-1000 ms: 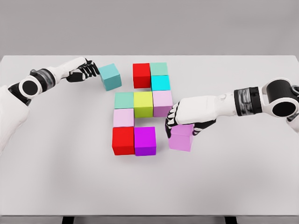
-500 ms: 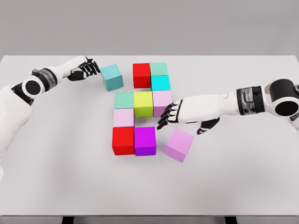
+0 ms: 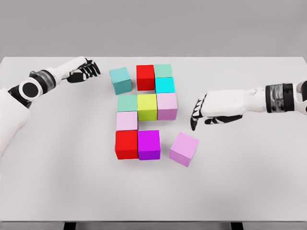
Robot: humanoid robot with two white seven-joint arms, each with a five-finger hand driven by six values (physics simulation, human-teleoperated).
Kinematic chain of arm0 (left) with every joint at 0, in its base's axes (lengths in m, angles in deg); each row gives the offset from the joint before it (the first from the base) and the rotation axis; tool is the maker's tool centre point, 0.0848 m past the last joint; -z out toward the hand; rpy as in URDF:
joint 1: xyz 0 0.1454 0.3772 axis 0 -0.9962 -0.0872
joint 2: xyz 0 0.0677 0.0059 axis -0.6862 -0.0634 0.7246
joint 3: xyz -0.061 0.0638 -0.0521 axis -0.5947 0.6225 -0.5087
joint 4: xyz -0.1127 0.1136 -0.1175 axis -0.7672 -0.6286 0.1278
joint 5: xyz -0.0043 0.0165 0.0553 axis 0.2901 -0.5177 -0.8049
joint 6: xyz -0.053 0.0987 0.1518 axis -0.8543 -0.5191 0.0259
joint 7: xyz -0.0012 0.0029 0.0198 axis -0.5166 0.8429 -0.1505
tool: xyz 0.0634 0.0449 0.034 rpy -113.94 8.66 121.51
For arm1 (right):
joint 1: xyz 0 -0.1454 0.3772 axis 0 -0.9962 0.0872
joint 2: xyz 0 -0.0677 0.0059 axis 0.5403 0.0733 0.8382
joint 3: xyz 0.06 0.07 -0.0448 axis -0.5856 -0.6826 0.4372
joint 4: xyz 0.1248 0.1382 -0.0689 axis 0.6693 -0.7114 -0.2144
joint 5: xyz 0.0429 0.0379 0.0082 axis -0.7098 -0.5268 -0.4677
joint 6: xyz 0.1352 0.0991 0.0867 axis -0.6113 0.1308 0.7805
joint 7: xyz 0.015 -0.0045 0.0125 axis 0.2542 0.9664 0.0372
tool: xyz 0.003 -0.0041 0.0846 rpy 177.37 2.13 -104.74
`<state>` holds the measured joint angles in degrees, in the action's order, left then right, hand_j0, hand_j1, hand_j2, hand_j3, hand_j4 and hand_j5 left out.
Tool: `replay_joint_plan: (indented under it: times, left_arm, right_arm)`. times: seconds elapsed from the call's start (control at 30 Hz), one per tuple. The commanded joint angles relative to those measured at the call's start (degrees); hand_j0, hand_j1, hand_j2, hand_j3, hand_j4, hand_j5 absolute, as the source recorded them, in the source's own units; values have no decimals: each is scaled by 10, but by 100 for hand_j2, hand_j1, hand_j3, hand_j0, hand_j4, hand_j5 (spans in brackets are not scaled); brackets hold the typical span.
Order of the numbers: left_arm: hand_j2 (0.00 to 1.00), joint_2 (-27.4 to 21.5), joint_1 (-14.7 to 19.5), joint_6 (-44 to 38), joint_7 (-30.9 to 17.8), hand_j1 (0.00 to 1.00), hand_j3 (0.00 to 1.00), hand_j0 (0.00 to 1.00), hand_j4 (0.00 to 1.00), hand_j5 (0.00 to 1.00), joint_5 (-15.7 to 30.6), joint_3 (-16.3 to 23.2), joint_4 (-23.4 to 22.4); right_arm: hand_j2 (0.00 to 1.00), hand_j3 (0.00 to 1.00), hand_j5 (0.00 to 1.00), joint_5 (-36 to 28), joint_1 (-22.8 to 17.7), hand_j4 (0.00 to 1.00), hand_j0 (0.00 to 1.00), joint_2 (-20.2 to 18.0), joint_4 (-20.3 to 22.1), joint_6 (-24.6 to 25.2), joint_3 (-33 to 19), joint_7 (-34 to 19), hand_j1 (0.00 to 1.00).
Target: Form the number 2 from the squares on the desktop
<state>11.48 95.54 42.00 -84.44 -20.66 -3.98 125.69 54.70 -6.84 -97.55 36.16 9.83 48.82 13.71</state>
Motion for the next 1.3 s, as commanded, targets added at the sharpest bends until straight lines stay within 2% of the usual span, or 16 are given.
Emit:
replay_joint_plan:
  times: [0.0, 0.2, 0.47, 0.83, 1.27]
  left_arm:
    - [44, -9, -2, 3, -4, 44, 44, 44, 44, 44, 7, -1, 26]
    - [44, -6, -5, 5, -7, 44, 44, 44, 44, 44, 7, -1, 31]
    - [45, -1, -10, 5, -12, 45, 45, 45, 45, 45, 6, 7, 31]
    - [45, 11, -10, 5, -8, 45, 45, 45, 45, 45, 1, 5, 23]
    - [45, 26, -10, 5, 3, 45, 45, 45, 45, 45, -1, 3, 20]
  right_arm:
    - [20, 20, 20, -3, 0, 20, 20, -17, -1, 2, -1, 0, 20]
    - [18, 18, 18, -1, -25, 18, 18, -37, -1, 2, 3, 0, 18]
    - [18, 18, 18, 7, -64, 18, 18, -37, 0, 2, 10, 0, 18]
    - [18, 18, 18, 7, -66, 18, 18, -35, 6, 2, 38, 0, 18]
    - [18, 18, 18, 8, -66, 18, 18, -27, 2, 2, 42, 0, 18]
